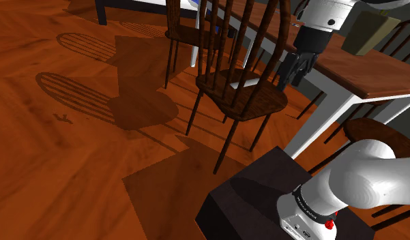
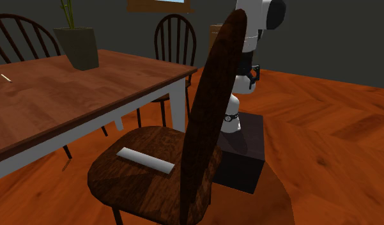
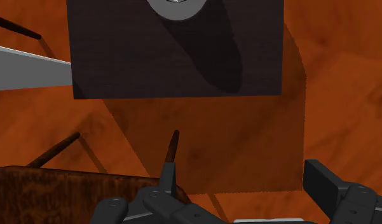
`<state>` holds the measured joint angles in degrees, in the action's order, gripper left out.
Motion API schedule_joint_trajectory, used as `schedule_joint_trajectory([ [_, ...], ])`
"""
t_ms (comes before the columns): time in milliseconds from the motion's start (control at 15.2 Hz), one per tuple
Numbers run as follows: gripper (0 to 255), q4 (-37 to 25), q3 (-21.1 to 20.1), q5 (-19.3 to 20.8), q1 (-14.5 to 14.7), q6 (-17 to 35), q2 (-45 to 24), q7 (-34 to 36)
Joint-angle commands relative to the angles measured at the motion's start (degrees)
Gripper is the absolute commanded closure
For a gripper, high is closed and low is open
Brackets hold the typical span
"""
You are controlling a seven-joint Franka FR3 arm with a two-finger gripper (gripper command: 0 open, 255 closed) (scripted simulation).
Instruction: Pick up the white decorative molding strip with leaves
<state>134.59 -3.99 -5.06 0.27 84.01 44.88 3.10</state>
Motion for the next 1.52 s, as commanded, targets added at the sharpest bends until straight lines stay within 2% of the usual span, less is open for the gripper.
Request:
schedule_joint_trajectory([
  [0, 0, 0.0, 0.0, 0.0, 0.0, 0.0, 0.0, 0.0],
  [396, 0, 4.4, 8.9, 7.6, 0.7, 5.5, -0.4, -17.4],
  [858, 0, 4.8, 19.4, 15.0, 1.9, 14.1, -6.7, -37.1],
  [1188, 0, 2.0, 26.7, 17.6, 3.8, 20.9, -14.6, -51.0],
  [1452, 0, -2.1, 32.4, 17.1, 6.1, 26.2, -22.6, -62.6],
])
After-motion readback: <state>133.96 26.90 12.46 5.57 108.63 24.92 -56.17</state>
